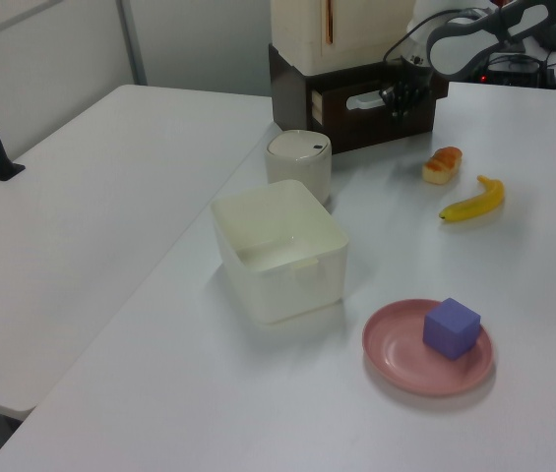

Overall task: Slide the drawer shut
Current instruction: 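Push the drawer front inward into the storage box with the gripper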

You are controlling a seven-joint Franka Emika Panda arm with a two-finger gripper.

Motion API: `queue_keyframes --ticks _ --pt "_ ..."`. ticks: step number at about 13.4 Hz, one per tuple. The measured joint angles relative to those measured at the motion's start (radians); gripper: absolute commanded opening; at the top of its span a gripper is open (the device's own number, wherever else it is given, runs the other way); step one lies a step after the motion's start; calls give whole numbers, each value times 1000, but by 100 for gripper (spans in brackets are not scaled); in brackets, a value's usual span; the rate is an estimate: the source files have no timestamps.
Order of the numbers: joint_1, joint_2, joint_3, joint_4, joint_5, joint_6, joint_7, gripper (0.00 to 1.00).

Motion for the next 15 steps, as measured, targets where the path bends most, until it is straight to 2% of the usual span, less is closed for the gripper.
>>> queue_keyframes --ticks 9,15 --pt "-72 86 -1 117 0 24 24 0" --pt "-78 86 0 118 0 33 31 0"
